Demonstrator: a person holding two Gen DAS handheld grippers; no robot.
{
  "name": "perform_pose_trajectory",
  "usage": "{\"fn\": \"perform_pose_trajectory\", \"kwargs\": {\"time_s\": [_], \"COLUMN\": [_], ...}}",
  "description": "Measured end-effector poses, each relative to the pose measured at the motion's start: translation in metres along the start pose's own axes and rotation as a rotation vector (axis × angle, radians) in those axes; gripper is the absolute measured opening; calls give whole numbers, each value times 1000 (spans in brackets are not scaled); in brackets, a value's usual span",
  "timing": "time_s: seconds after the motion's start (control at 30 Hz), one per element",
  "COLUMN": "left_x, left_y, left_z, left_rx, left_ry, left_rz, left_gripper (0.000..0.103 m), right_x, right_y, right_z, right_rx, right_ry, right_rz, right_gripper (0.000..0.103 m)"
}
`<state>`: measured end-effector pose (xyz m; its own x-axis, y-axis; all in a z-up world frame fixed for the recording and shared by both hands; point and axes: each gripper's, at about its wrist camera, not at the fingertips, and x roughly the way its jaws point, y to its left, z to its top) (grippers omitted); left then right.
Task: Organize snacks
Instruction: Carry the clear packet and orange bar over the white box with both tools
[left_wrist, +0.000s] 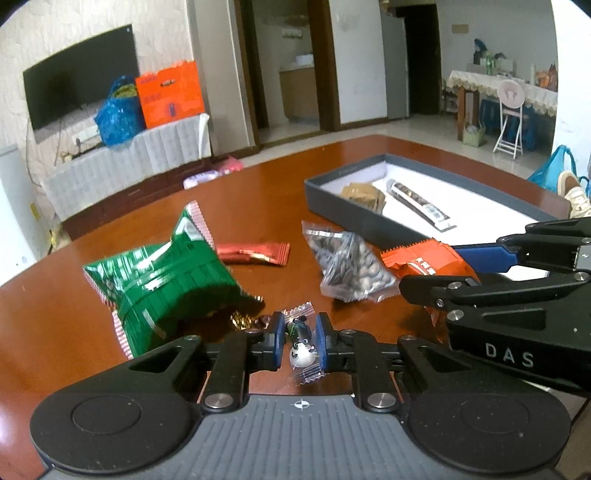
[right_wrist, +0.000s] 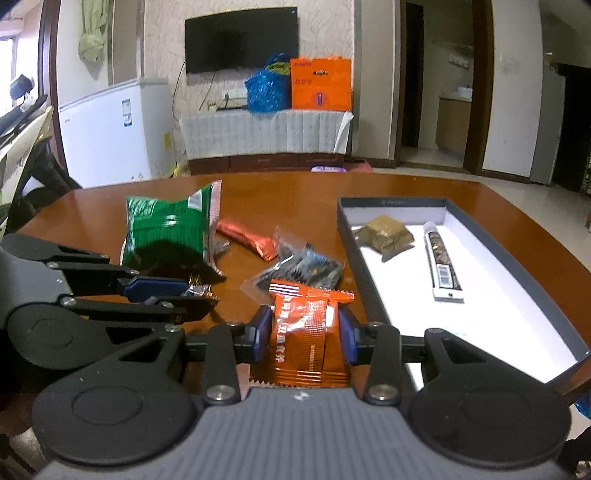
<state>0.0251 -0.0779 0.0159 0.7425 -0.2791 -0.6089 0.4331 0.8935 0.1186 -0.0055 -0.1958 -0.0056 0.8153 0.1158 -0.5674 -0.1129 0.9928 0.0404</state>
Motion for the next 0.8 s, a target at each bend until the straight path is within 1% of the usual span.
{"fn": "perform_pose_trajectory", "kwargs": {"time_s": [0.2,0.37,0.53,0.63,0.7,0.8], "left_x": [-10,-15,-11,-8,-6,1], "left_y": [-11,-18,-29,-40,-51,-72], "left_z": [9,26,45,57,64,71], "left_rx": [15,-33,-33,-46,-52,-37], "left_ry": [-40,-81,-121,-151,-171,-198], "left_rz": [23,28,29,-6,-38,-80], "left_gripper": [19,19,19,19,19,19], "right_x": [-11,-18,-21,-23,-25,-29], "right_y": [-16,-34,-62,-86,-106,-128], "right_z": [7,12,20,22,20,16], "right_rx": [55,108,163,210,246,302], "right_ry": [-57,-88,-112,-111,-109,-108], "right_rz": [-25,-59,-99,-135,-177,-231], "right_gripper": [39,39,39,39,39,39]}}
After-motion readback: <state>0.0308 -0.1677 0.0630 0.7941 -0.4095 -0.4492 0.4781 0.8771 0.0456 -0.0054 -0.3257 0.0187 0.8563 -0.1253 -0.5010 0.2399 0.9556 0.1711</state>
